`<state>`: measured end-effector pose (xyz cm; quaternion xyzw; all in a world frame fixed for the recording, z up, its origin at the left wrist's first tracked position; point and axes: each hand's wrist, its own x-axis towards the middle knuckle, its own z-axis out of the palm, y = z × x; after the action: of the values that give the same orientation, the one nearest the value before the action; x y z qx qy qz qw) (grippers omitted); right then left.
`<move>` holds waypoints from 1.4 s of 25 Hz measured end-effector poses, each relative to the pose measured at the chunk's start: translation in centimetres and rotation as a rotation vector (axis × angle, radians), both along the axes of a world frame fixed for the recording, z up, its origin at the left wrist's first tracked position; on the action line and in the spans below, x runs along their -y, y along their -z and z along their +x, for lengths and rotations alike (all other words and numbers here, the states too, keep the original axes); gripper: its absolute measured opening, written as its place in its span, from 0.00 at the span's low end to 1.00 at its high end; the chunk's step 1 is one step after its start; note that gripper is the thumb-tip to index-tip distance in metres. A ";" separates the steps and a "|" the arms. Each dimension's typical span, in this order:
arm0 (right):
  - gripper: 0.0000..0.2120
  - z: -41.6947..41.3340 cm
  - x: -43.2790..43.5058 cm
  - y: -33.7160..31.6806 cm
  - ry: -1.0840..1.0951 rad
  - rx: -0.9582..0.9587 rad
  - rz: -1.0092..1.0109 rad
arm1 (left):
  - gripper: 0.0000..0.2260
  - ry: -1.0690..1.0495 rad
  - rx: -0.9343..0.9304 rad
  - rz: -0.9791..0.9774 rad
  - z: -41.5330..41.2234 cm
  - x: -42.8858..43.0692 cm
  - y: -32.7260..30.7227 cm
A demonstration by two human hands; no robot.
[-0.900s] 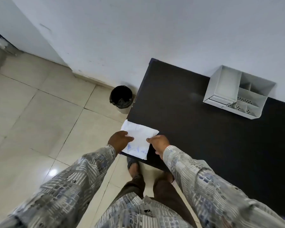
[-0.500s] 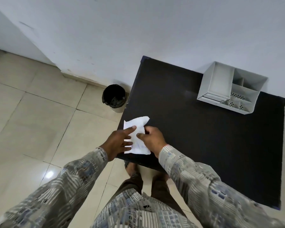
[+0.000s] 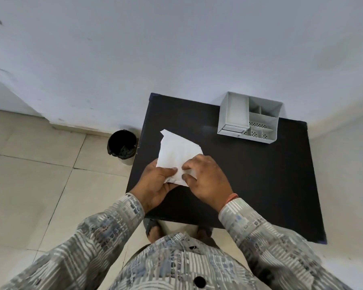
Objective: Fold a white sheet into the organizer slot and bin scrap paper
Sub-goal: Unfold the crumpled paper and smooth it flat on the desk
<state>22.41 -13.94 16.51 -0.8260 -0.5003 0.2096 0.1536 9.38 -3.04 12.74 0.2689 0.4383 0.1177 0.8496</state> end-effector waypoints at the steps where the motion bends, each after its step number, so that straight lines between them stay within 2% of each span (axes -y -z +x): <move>1: 0.10 0.2 0.5 -0.3 -0.008 0.016 -0.023 | 0.18 0.008 -0.005 0.031 0.3 0.6 -0.6; 5: 0.02 1.7 2.8 -2.5 -0.055 -0.068 -0.002 | 0.14 -0.035 -0.021 0.078 1.3 2.9 -3.0; 7: 0.03 2.7 4.8 -3.7 -0.123 -0.200 0.054 | 0.14 -0.093 -0.052 0.059 2.2 3.6 -3.8; 9: 0.08 3.4 6.6 -4.5 -0.126 -0.275 0.083 | 0.15 -0.100 -0.092 0.075 2.9 4.2 -4.1; 12: 0.33 3.7 7.2 -4.1 -0.119 -0.135 -0.015 | 0.16 -0.079 -0.111 0.102 3.8 5.6 -4.8; 13: 0.34 3.8 7.0 -3.3 -0.120 -0.128 -0.013 | 0.15 -0.063 -0.094 0.106 4.0 6.3 -5.1; 14: 0.30 3.9 6.7 -2.6 -0.092 -0.172 0.048 | 0.16 -0.040 -0.083 0.115 4.2 7.1 -5.5; 16: 0.17 5.2 6.6 -1.4 0.133 -0.401 0.178 | 0.23 -0.046 -0.159 0.205 4.1 8.0 -5.3; 17: 0.13 5.9 7.0 -0.9 0.291 -0.621 0.212 | 0.22 -0.087 -0.250 0.294 3.8 8.1 -4.9; 19: 0.12 7.2 8.2 0.0 0.514 -1.202 0.243 | 0.15 -0.108 -0.410 0.441 2.5 7.3 -3.9; 20: 0.13 7.7 8.9 0.5 0.562 -1.473 0.234 | 0.13 -0.045 -0.423 0.433 1.8 6.8 -3.5; 21: 0.15 8.1 9.5 1.3 0.580 -1.640 0.220 | 0.12 0.025 -0.412 0.383 1.1 6.4 -3.2; 22: 0.16 8.3 9.7 2.3 0.586 -1.720 0.191 | 0.11 0.083 -0.406 0.349 0.5 6.0 -2.8; 23: 0.17 8.5 9.7 3.9 0.606 -1.745 0.152 | 0.09 0.124 -0.426 0.370 0.1 5.6 -2.6; 26: 0.18 7.8 8.8 8.7 0.743 -1.759 0.037 | 0.03 0.207 -0.576 0.605 -0.7 3.7 -1.8; 31: 0.16 4.3 5.9 14.2 0.817 -1.765 -0.091 | 0.05 0.302 -0.655 0.491 -1.2 0.1 -0.7; 35: 0.19 2.5 3.5 15.9 0.896 -1.762 -0.118 | 0.07 0.403 -0.684 0.549 -1.8 -2.9 0.5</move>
<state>24.90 -17.41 0.63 -0.4939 0.1628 0.6963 0.4946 7.54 -0.13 12.25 0.5860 0.5844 -0.0330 0.5604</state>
